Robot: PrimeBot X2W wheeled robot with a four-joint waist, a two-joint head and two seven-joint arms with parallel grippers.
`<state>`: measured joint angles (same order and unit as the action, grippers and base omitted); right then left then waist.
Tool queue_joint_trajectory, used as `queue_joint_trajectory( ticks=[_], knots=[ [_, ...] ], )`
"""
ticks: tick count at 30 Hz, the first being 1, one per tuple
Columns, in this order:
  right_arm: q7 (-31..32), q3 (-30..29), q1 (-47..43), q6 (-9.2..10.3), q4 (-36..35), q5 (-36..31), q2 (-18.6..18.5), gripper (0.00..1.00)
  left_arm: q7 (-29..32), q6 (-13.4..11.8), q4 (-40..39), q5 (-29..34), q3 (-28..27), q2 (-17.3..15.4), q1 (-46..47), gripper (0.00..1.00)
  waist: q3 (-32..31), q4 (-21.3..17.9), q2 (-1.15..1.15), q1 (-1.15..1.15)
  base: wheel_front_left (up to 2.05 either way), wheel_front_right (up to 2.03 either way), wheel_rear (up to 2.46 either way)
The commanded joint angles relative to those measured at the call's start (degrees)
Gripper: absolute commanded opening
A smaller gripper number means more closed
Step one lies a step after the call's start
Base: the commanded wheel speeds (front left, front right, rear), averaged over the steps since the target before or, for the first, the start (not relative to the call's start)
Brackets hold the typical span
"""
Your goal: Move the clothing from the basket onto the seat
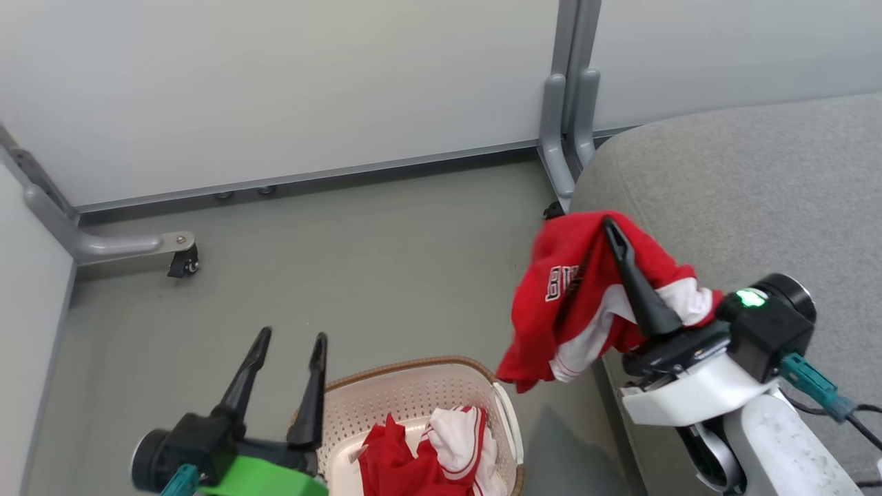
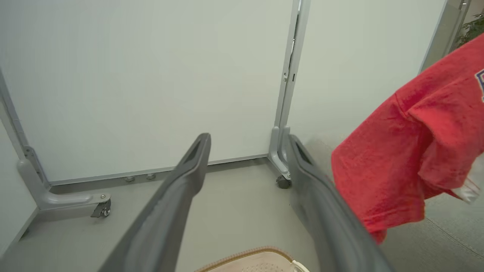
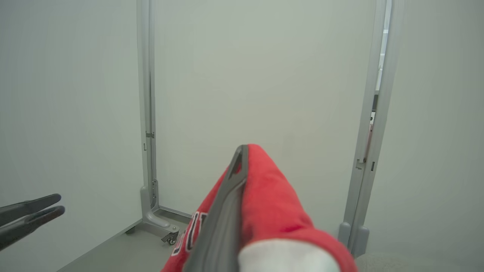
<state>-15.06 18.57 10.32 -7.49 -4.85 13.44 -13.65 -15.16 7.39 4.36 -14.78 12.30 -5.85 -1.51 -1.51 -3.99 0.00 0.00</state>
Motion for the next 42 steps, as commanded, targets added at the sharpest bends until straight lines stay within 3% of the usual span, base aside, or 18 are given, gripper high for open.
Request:
queue_joint_trajectory(
  ticks=[1, 12, 31, 42],
  knots=[
    [-0.2, -1.4, -1.5, 0.01, -0.5, -0.5, 0.3, 0.0, 0.0, 0.2, 0.4, 0.5, -1.4, 0.6, -1.7, 1.0, -0.5, 0.8, 0.0, 0.0, 0.0, 0.0, 0.0],
    [-0.2, -9.3, -6.7, 0.0, -0.8, -1.8, 2.0, 0.0, 0.0, 0.2, 2.6, 2.3, -7.4, 2.6, -5.4, 1.0, -1.0, 2.9, 0.0, 0.0, 0.0, 0.0, 0.0],
    [-0.2, -9.9, -6.5, 0.0, -0.6, -1.6, 2.9, 0.0, 0.0, 0.2, 3.5, 2.3, -7.8, 2.9, -5.6, 1.0, -1.1, 2.7, 0.0, 0.0, 0.0, 0.0, 0.0],
    [-0.2, -12.1, -5.3, 0.0, -1.7, -2.4, 2.3, 0.0, 0.0, 0.2, 2.3, 1.7, -6.5, 2.9, -5.2, 1.0, -0.3, -2.0, 0.0, 0.0, 0.0, 0.0, 0.0]
  ],
)
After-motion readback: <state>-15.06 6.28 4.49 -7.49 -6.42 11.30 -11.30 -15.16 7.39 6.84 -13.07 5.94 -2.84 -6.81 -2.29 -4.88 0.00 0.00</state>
